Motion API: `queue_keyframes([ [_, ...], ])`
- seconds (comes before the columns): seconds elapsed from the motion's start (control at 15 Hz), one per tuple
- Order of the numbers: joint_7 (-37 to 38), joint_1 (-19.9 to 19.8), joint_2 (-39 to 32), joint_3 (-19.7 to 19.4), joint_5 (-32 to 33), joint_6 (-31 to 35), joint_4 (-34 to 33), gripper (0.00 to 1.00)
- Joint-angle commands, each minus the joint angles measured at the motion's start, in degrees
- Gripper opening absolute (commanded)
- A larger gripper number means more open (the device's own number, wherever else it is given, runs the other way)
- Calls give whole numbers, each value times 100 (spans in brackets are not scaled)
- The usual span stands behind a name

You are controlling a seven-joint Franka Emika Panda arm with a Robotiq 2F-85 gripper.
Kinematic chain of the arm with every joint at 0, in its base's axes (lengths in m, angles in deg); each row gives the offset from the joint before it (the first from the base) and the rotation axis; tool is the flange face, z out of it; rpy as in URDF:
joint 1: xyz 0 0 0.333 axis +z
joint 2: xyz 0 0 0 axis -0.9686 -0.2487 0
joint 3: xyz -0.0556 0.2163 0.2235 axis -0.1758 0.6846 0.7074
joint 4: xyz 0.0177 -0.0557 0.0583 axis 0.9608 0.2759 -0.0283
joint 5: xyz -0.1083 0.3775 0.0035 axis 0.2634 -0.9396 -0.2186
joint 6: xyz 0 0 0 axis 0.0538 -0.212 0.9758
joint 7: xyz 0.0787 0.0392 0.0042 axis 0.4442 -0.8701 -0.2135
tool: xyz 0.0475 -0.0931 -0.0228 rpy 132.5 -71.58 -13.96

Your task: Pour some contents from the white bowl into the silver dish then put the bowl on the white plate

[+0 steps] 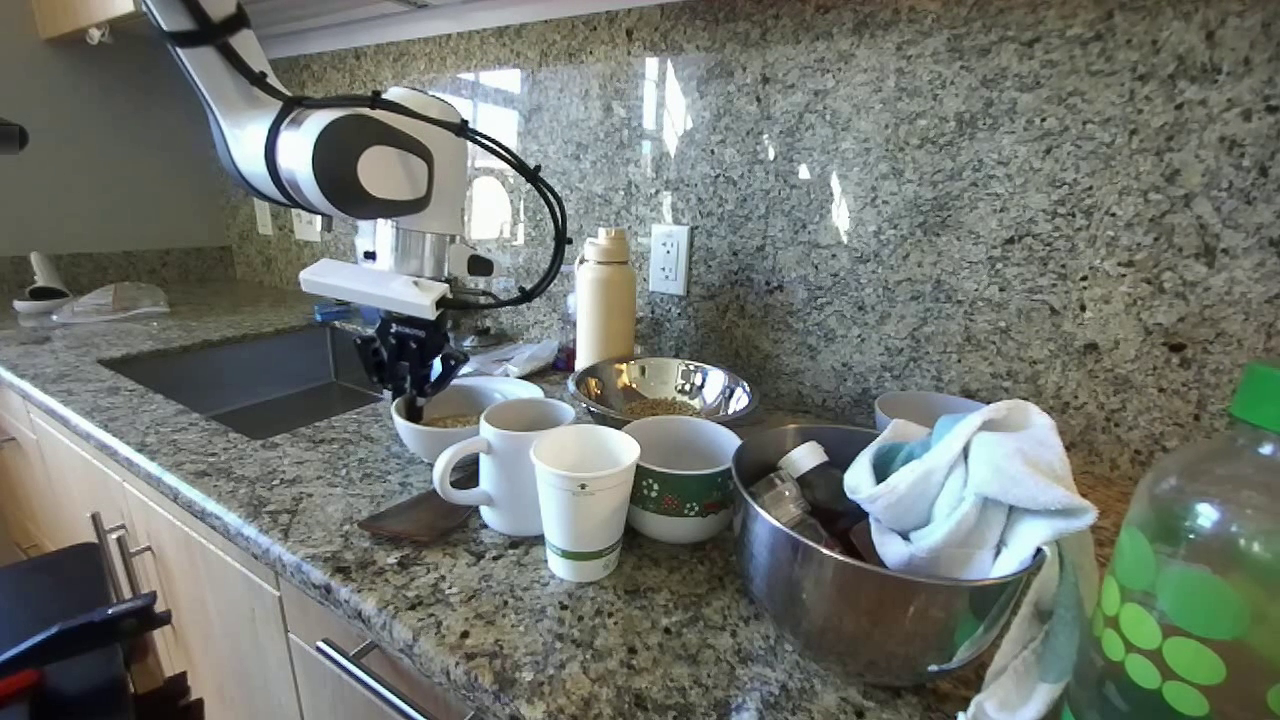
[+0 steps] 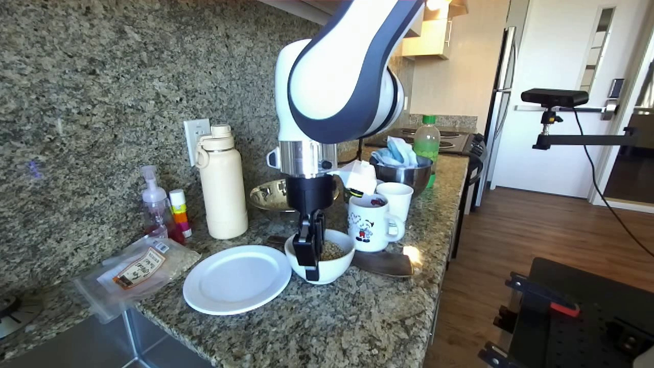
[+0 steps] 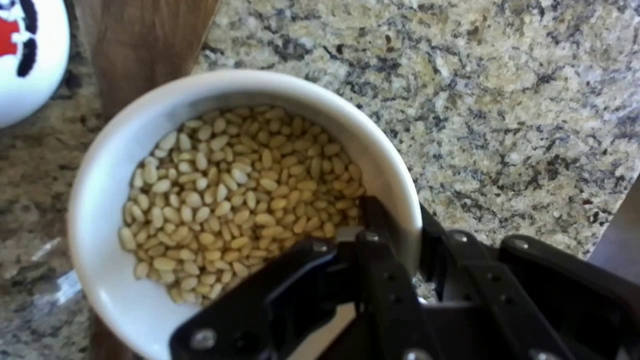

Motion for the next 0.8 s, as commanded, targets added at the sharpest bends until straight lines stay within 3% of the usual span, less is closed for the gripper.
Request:
queue_keyframes([
  [0.0, 152, -89, 265, -8, 26, 75, 166, 3],
  [0.73, 377, -271, 710, -309, 66, 92, -18, 2],
])
